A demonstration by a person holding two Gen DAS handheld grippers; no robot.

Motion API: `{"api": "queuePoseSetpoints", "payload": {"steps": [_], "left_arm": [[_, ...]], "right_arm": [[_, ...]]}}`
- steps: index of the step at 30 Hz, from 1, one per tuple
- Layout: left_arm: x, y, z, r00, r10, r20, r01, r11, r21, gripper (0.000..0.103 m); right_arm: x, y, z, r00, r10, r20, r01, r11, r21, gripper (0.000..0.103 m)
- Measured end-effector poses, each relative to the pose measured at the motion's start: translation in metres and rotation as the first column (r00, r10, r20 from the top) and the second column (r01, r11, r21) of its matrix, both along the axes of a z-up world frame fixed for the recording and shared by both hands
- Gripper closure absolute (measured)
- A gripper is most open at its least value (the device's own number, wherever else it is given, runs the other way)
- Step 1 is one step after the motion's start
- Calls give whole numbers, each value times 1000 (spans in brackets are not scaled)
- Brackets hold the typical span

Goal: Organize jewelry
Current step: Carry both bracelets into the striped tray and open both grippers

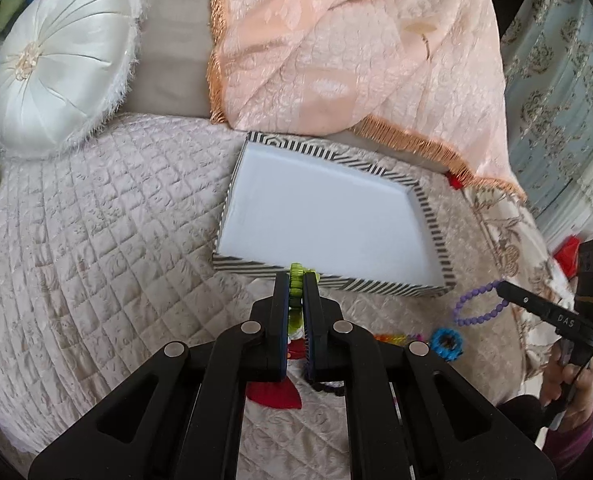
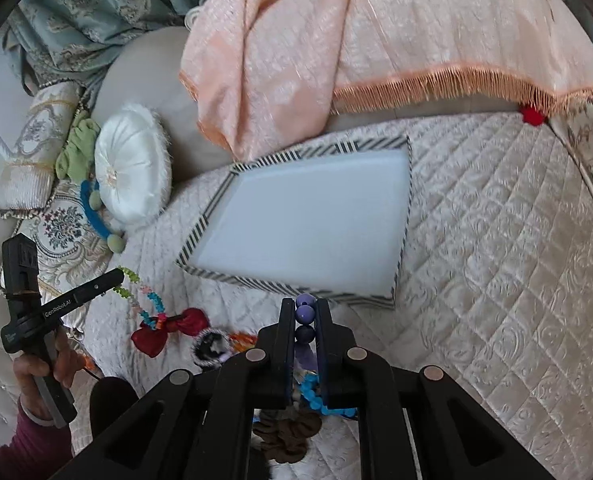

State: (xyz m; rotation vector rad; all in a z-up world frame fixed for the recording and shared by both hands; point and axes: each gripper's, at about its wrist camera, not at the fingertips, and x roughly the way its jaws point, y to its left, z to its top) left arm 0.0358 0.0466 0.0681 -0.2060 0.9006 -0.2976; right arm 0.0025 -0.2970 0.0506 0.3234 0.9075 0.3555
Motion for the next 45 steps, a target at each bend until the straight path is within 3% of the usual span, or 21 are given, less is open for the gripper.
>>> {"api": "queuePoseSetpoints", "payload": {"steps": [5, 8, 12, 15, 23, 30, 37, 43, 44, 45], "left_arm": [[-3, -2, 10, 1000, -10, 15, 10, 1000, -4, 98], [-12, -4, 30, 997, -40, 62, 44, 997, -61, 98], [-14, -18, 37, 994, -53, 91, 48, 997, 54, 98], [-10, -16, 38, 995, -60, 82, 59, 998, 13, 98], [12, -34, 31, 995, -57, 78, 56, 998, 14, 98], [68, -46, 0, 999, -23, 45, 22, 1000, 21, 98], [122, -35, -57, 996, 73, -48, -69, 994, 83, 98], [127, -13, -94, 982, 132, -135, -117, 987, 114, 96], [126, -12, -98, 980, 137, -146, -120, 986, 115, 93], [124, -10, -102, 978, 141, -156, -124, 985, 116, 85]], "right_arm": [[0, 3, 9, 1000, 4, 20, -4, 1000, -1, 94], [1, 5, 13, 1000, 7, 28, -7, 1000, 7, 94], [3, 7, 15, 999, 13, 33, -13, 1000, 14, 94], [3, 10, 19, 999, 17, 47, -18, 1000, 21, 94], [23, 17, 25, 998, 9, 56, -10, 1000, 23, 94], [62, 29, 5, 1000, -14, 23, 13, 1000, 19, 94], [99, 35, -34, 998, -29, -53, 30, 1000, 9, 94], [109, 19, -79, 984, -72, -165, 53, 992, -118, 94], [109, 18, -85, 980, -72, -183, 45, 989, -143, 94], [108, 18, -89, 979, -63, -196, 32, 987, -158, 94]]}}
